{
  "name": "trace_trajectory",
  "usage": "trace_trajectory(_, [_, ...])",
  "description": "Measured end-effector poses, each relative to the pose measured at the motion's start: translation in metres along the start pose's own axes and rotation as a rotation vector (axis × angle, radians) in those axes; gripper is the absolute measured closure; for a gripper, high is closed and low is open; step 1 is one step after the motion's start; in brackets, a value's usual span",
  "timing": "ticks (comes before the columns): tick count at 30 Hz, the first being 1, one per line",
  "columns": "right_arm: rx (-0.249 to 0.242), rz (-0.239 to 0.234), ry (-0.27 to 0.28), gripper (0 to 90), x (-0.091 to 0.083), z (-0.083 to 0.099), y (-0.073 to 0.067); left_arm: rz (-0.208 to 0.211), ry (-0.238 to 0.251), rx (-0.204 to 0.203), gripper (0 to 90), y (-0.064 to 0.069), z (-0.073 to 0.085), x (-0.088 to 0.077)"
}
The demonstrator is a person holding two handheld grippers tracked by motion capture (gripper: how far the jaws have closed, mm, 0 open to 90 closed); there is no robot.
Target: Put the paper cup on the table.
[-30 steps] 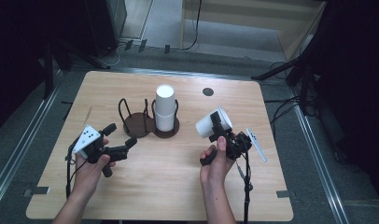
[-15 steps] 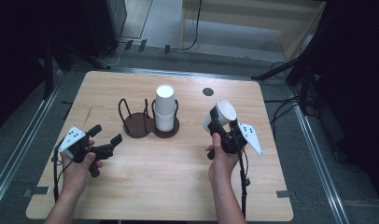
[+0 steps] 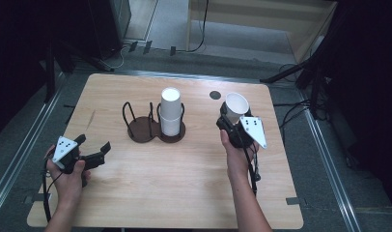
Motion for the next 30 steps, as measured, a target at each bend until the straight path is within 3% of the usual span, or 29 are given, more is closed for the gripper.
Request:
trace_trajectory(5, [-0.06, 0.021, -0.022, 26.5, 0.008, 0.007, 0.004, -0.041, -0.033, -0.042, 1.7, -0.014, 0.006, -0.001])
trace_trajectory(10, [-0.085, 0.032, -0.04, 26.5, 0.019, 0.017, 0.007, -0.031, -0.041, -0.07, 1.7, -0.021, 0.012, -0.002])
trace_trajectory(14, [-0.088, 0.03, -0.059, 26.3, 0.029, 0.025, 0.008, -0.024, -0.022, -0.099, 1.7, -0.022, 0.013, -0.002])
trace_trajectory(22, [-0.089, 0.028, -0.074, 26.3, 0.043, 0.034, 0.006, 0.0, 0.008, -0.09, 1.7, -0.02, 0.014, -0.003])
trace_trajectory(25, [-0.054, 0.01, -0.055, 26.2, 0.046, 0.032, 0.006, 0.003, 0.016, -0.098, 1.7, -0.021, 0.014, -0.004])
trace_trajectory(30, [-0.085, 0.02, -0.065, 26.4, 0.052, 0.035, 0.007, 0.001, 0.015, -0.092, 1.7, -0.02, 0.014, -0.004])
Point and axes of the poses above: each handheld gripper's, and its own axes: x roughly forward along the jaws, z roughly out of its underside, y roughly to its right, the point moved 4 cm from there along x, roughly forward along the jaws, and after that the axes turned 3 degrees about -z, right-handed, at the moved point
